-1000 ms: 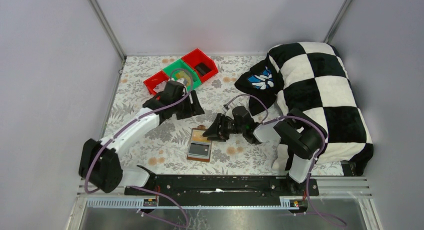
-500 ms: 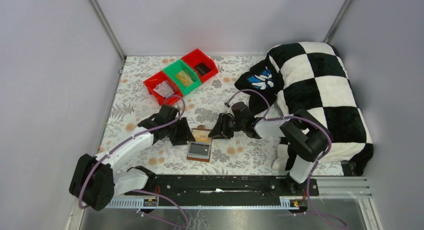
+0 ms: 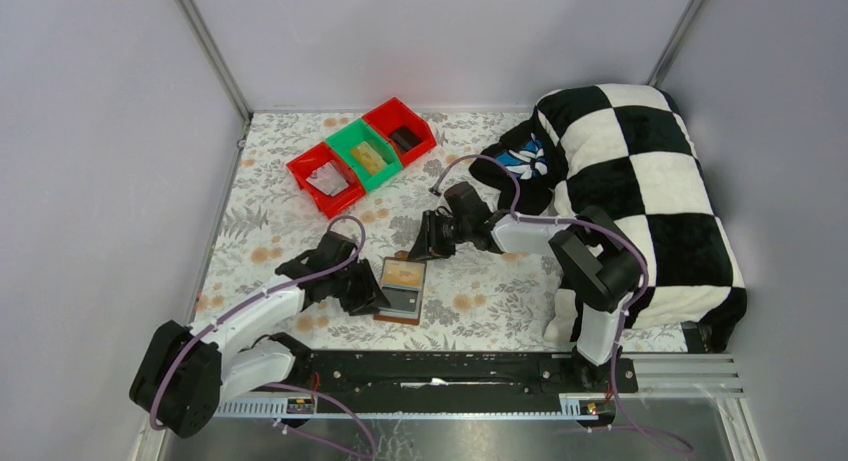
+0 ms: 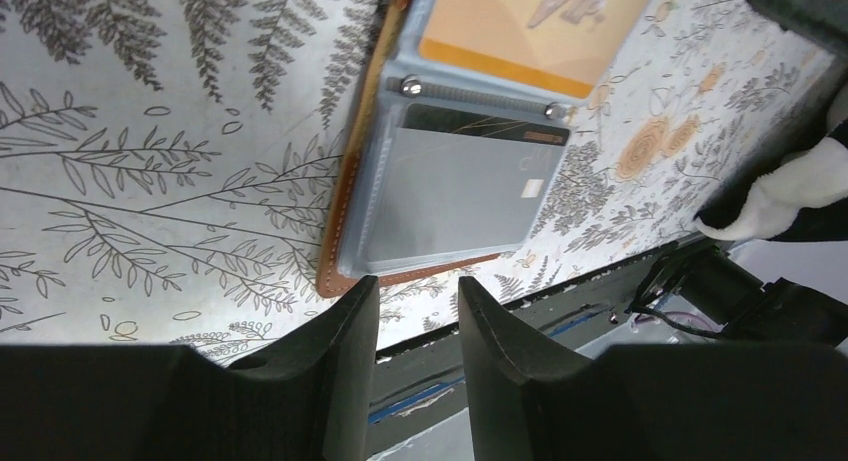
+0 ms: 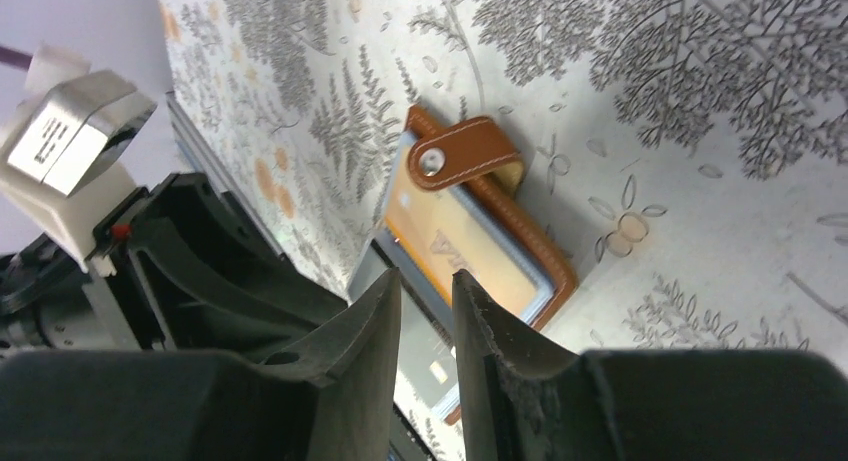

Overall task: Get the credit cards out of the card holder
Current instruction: Remove the credit card from the card holder.

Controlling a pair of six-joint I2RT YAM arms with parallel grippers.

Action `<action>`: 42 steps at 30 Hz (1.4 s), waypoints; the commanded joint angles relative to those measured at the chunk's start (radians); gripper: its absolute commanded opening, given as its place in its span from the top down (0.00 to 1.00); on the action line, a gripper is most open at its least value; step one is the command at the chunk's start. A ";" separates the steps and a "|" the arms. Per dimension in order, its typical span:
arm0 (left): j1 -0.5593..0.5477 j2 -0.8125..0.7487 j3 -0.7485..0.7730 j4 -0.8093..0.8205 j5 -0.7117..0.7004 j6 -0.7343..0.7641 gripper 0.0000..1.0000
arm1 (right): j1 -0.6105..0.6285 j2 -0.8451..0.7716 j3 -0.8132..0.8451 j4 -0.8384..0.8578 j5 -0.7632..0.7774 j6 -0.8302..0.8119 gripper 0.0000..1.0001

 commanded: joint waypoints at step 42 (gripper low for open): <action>-0.024 0.308 0.357 0.109 -0.076 0.108 0.59 | -0.050 -0.099 0.104 -0.338 0.314 -0.238 0.62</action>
